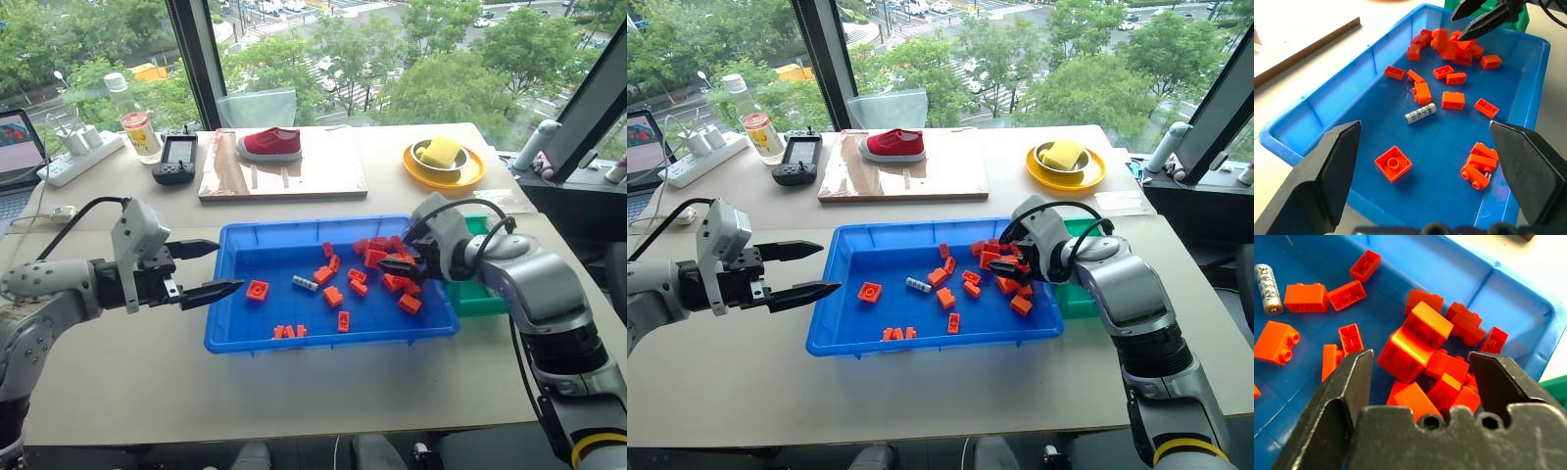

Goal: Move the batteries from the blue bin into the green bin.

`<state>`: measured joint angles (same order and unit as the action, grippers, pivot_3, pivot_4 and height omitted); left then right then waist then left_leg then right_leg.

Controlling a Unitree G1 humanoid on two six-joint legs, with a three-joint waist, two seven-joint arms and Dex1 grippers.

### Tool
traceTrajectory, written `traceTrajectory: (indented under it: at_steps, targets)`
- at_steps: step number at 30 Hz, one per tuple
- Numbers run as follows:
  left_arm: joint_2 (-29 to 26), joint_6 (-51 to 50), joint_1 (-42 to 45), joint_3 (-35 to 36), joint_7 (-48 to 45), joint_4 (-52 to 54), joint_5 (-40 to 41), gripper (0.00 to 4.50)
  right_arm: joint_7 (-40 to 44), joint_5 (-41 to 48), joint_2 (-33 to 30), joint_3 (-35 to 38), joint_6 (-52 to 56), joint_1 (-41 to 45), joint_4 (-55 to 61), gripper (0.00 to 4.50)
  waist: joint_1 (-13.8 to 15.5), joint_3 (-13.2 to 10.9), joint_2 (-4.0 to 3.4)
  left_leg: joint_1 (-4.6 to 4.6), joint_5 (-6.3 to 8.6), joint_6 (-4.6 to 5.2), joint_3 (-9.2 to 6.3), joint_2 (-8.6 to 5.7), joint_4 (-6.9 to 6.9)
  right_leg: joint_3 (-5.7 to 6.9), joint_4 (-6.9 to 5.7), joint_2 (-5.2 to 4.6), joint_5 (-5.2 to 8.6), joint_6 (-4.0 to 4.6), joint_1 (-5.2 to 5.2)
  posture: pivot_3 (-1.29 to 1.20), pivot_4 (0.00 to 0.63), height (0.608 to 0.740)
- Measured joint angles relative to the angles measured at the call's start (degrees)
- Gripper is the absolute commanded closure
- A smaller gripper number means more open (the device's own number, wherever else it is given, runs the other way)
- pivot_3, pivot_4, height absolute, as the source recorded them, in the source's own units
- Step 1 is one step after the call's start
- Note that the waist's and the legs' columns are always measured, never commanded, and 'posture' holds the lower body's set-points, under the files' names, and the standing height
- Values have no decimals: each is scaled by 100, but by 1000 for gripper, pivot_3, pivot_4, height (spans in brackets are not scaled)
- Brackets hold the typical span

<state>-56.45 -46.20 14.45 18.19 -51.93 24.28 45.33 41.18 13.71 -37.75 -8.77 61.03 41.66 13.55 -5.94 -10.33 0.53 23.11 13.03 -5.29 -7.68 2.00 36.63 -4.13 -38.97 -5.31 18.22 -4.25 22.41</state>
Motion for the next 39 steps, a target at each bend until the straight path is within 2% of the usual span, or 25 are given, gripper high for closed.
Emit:
traceTrajectory:
  at_steps: [6, 12, 17, 27, 30, 39]
  targets:
    - [1, 0, 42, -27, 7, -1, 0, 0, 183, 280, 969, -603, -166, 777, 305, 103, 23, 0, 0, 1, -1, -1, -2, 0, 0, 3, 1, -1, 0, 0, -3, 0, 150, 740]
    - [3, -6, 47, -36, 41, 5, 2, 0, 164, 182, 1590, -1527, -289, 911, 29, 103, 59, 0, 1, 4, -5, -10, -3, -3, 2, 7, 1, -6, 0, 0, -4, 0, 150, 740]
    - [77, -35, 46, -32, 131, 89, 82, 0, 9, -247, 1536, -1818, -566, 882, -883, 103, 48, 0, 1, 4, -6, -11, -3, -3, 2, 6, 0, -5, 0, 0, -2, 0, 150, 740]
    - [77, -41, 45, -32, 196, 139, 200, 0, 74, -582, 1754, -2069, -1135, 573, -1478, 103, 20, 1, 1, -3, -5, -9, -4, -1, -2, 6, -1, -2, 0, 0, -3, 0, 150, 740]
    - [77, -41, 46, -38, 198, 139, 201, 0, 143, -647, 1846, -2174, -1190, 567, -1572, 813, 20, 1, 1, -3, -5, -9, -4, 0, -2, 6, -2, -1, 0, 0, -3, 0, 150, 740]
    - [77, -41, 100, -104, 213, 138, 202, 0, 201, -828, 2058, -2187, -1318, 570, -1758, 3800, 20, 1, 1, -5, -5, -9, -4, 0, -2, 6, -2, -1, 0, 0, -4, 0, 150, 740]
